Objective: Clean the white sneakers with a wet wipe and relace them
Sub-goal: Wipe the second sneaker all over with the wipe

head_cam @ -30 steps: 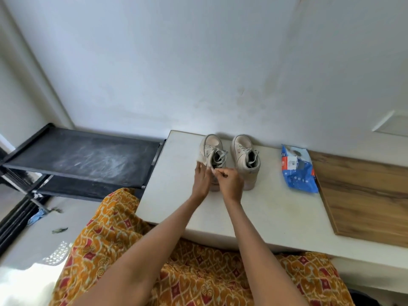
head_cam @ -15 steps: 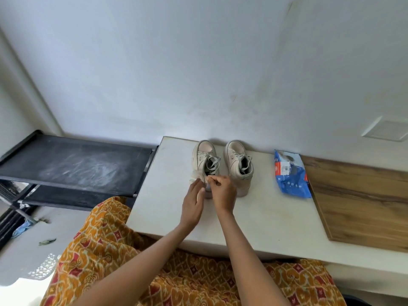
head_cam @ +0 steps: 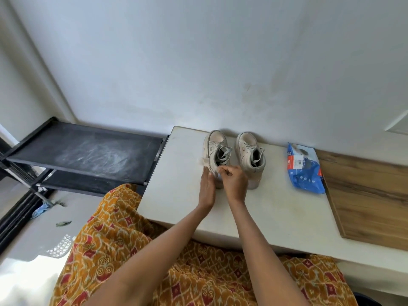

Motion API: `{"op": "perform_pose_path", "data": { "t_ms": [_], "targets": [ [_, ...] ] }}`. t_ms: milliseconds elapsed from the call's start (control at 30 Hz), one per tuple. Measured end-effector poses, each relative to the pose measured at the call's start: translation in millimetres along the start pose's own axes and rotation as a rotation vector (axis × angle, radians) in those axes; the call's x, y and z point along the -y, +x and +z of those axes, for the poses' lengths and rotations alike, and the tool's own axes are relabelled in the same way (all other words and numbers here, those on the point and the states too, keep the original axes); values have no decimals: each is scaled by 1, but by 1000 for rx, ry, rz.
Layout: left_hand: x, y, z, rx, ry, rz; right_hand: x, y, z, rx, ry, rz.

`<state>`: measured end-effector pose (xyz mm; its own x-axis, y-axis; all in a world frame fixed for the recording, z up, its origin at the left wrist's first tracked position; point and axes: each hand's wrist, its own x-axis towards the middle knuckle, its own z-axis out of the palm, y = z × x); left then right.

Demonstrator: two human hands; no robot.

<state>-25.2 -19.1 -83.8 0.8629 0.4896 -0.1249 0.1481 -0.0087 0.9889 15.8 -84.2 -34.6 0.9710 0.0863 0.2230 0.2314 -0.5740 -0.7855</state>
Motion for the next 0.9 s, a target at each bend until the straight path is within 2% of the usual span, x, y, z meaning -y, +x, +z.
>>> {"op": "perform_pose_path", "data": {
  "t_ms": [200,267,367,700,900],
  "targets": [
    [14,70,-12,112,-66,-50,2,9,1,5,-23,4],
    [-2,91,-14,144,-118,-22,0,10,-1,11,-13,-9],
    [-33,115,-19,104,-139,7,-3,10,-3,34,24,-22],
    [-56,169,-32,5,388,-1,-9,11,0,19,62,-29],
    [-46,149,-30,-181,402,40,-9,8,1,-1,86,-29]
  ]
}}
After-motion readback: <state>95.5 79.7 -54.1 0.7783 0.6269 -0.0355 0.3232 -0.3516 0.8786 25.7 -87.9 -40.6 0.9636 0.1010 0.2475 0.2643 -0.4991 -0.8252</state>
